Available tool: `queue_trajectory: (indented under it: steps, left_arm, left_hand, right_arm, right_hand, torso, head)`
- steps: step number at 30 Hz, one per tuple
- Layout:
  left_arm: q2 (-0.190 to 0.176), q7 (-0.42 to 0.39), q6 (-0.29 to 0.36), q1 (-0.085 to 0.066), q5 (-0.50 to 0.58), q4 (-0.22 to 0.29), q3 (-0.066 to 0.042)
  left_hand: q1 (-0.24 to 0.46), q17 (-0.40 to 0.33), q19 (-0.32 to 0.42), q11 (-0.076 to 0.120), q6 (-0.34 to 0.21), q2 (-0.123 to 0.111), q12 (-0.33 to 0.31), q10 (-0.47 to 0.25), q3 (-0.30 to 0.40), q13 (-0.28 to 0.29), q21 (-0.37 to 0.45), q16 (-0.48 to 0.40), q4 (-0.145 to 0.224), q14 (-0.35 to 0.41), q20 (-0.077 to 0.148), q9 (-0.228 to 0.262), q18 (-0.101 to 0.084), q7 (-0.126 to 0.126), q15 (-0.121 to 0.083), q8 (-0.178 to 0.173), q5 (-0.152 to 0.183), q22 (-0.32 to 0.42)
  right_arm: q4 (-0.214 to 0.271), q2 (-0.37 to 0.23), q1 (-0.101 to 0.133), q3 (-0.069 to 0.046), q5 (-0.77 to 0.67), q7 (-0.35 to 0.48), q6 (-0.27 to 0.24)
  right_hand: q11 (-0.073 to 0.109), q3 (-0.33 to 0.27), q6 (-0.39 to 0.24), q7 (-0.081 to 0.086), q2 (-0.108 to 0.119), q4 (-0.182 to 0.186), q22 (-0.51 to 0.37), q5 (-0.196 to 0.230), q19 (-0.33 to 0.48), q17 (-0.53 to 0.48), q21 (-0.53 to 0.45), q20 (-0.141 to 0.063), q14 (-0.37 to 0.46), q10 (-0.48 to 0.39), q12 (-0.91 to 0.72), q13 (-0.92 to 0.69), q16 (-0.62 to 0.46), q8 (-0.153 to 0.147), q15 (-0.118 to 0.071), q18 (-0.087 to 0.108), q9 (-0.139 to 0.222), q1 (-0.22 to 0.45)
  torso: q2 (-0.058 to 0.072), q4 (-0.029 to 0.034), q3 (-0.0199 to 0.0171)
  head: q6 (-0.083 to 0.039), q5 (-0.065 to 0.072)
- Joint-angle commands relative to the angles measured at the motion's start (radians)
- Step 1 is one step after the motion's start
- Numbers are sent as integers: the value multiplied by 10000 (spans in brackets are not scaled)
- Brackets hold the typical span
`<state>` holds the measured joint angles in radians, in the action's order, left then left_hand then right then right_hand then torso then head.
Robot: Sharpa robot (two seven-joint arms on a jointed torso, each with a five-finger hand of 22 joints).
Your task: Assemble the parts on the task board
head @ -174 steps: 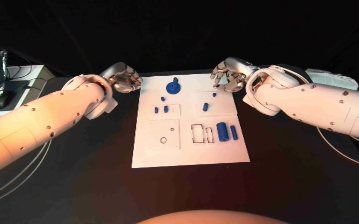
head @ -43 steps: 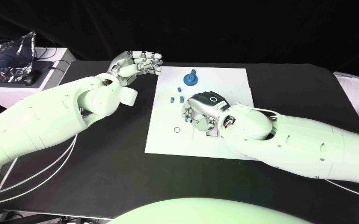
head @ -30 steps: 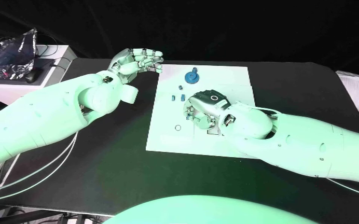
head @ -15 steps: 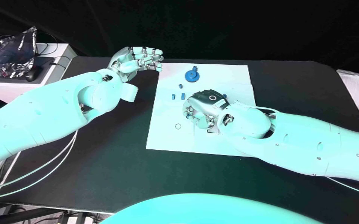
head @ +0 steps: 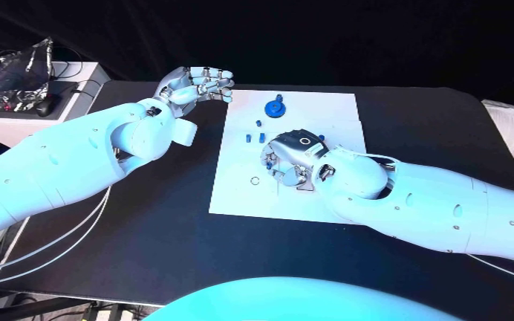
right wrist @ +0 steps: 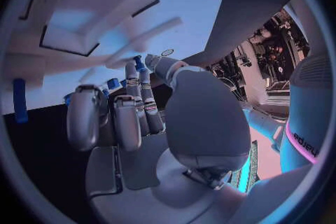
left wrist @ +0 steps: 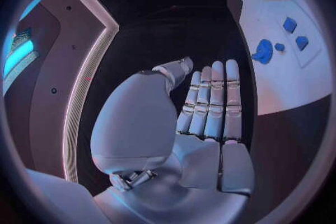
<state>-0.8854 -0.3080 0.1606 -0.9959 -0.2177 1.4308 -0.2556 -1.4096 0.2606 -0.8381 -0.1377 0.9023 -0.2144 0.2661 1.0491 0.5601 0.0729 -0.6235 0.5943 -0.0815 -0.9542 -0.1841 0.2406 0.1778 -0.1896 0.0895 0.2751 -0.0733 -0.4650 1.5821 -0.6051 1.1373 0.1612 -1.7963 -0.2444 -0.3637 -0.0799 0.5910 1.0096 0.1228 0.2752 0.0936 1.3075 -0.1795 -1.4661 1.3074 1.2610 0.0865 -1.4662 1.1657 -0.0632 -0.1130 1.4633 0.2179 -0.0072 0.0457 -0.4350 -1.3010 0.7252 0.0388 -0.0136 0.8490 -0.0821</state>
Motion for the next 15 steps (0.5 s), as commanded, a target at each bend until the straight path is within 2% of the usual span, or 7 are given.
queue_trajectory:
  steps: [1, 10, 15]
  left_arm:
    - [15, -29, -130, 2, -1, 12, -8]
    - [32, -5, -184, 3, -1, -37, -8]
    - [45, 9, -211, 3, -1, -73, -8]
  left_hand:
    - [-88, 16, 20, -53, 18, 29, -37, -35, -76, -14, 39, -61, 10, -18, -51, -17, 7, -79, 42, 12, 2, 10]
    - [-91, 19, 22, -55, 15, 30, -43, -43, -78, -16, 46, -71, 11, -16, -53, -19, 7, -78, 44, 10, 1, 14]
    - [-94, 21, 23, -56, 13, 31, -48, -50, -78, -17, 52, -79, 13, -14, -55, -20, 7, -77, 45, 9, 0, 17]
  right_arm:
    - [64, -42, -25, 12, 33, 97, -371]
    - [334, -294, -25, 9, -56, -151, -1112]
    - [571, -508, -17, -5, -68, -253, -1355]
  right_hand:
    - [-56, -360, -99, -9, 93, -14, 812, 36, -22, 94, -443, 113, -484, -317, 10, 84, -134, -138, 97, 247, 67, -43]
    - [-119, -1484, -171, -63, -67, 166, 436, 131, 84, -432, -1126, 162, -382, -773, -162, 268, -418, -482, 138, 358, 278, -425]
    - [-117, -1614, -165, -71, -96, 208, 418, 116, 76, -471, -1153, 161, -378, -787, -203, 286, -437, -524, 136, 360, 307, -504]
  torso:
    - [-12, 6, -5]
    - [-12, -2, -14]
    - [-13, -14, -13]
  head:
    - [-23, 14]
    - [-113, 26]
    - [-179, 53]
